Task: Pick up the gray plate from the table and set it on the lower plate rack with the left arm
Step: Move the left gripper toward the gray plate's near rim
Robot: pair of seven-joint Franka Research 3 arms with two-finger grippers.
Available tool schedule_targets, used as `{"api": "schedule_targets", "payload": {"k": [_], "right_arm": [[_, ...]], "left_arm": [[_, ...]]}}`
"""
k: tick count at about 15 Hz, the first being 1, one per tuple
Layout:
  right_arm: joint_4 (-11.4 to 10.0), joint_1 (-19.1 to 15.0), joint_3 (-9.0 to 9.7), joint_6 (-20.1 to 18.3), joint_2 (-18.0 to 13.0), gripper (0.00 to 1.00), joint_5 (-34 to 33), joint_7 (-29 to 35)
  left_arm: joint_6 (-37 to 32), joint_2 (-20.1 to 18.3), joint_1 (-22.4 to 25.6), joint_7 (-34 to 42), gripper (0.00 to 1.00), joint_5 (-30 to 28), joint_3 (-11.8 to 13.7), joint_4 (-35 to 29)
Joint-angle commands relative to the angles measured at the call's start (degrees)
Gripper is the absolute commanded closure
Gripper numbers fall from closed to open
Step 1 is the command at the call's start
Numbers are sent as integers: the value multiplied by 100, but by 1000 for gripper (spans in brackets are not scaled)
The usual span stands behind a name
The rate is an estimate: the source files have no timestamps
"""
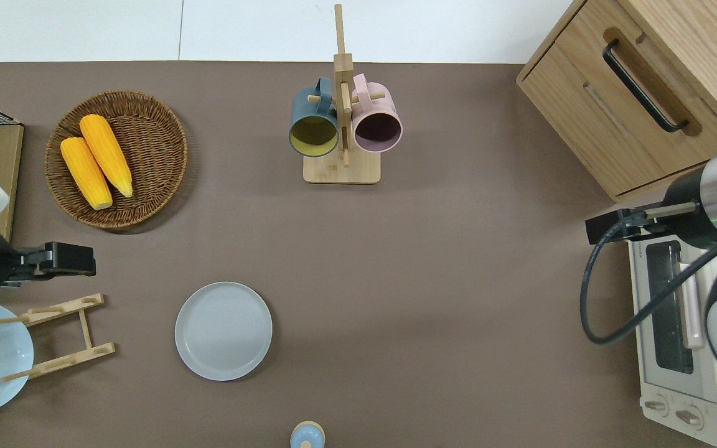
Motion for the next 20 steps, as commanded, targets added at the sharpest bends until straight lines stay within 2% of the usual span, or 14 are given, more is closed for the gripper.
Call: {"api": "schedule_targets", "payload": {"k": [1, 7, 12, 15, 20], "right_arm": [[52, -106, 100, -82, -7, 17, -9, 72], [52, -106, 100, -82, -7, 17, -9, 72], [52, -115, 100, -82, -15, 17, -9, 72], [52, -106, 100, -82, -7, 17, -9, 72], [52, -106, 100, -82, -15, 17, -9, 72]], "left_arm": [[-9, -241, -87, -74, 7, 87, 51, -282], [686, -551, -78, -48, 7, 78, 60, -1111], [1863, -797, -192, -101, 7, 60, 42, -2507], [2461, -859, -192, -215, 7, 60, 42, -3079], [2822, -946, -192, -259, 7, 60, 33, -3791]]}}
